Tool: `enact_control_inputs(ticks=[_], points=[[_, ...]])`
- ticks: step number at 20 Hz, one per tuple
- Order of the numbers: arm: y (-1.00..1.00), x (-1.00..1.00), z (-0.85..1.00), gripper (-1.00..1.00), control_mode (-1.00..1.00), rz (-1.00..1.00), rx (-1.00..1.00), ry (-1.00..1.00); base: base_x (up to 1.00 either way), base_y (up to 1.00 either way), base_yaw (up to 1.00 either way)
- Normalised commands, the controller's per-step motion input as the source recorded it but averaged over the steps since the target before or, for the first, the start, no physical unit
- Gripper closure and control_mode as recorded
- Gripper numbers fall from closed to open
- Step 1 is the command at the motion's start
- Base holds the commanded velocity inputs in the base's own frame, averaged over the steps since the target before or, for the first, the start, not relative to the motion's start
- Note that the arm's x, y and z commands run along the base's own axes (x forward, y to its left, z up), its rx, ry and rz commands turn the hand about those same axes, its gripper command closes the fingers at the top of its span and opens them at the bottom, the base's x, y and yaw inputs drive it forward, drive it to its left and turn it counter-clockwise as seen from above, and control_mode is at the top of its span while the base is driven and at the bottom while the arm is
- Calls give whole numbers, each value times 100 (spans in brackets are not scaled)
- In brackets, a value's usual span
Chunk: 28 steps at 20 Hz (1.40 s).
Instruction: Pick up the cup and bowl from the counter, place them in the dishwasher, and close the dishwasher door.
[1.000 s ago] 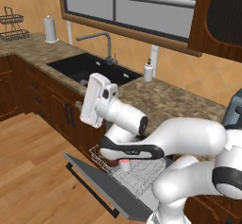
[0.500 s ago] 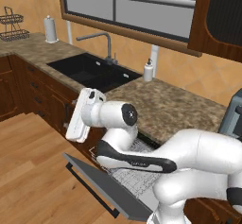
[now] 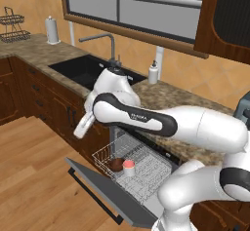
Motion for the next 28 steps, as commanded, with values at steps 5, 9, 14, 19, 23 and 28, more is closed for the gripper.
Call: enact_control_inputs(ticks=[5,9,14,19,23,28], points=[[0,-21,-96,-100,-100,-31,-59,30,0,0,0],[10,-64,-99,-100,-100,-35,-58,2,0,0,0],[-12,-10,-100,-100,-100,-19,-30,0,0,0,0],[53,0,-81,-100,-100,-18,-26,-6,0,0,0],[9,2,-82,-100,-100,-13,-19,0,0,0,0],[0,6,-56,-100,-100,-2,-12,0,0,0,0]])
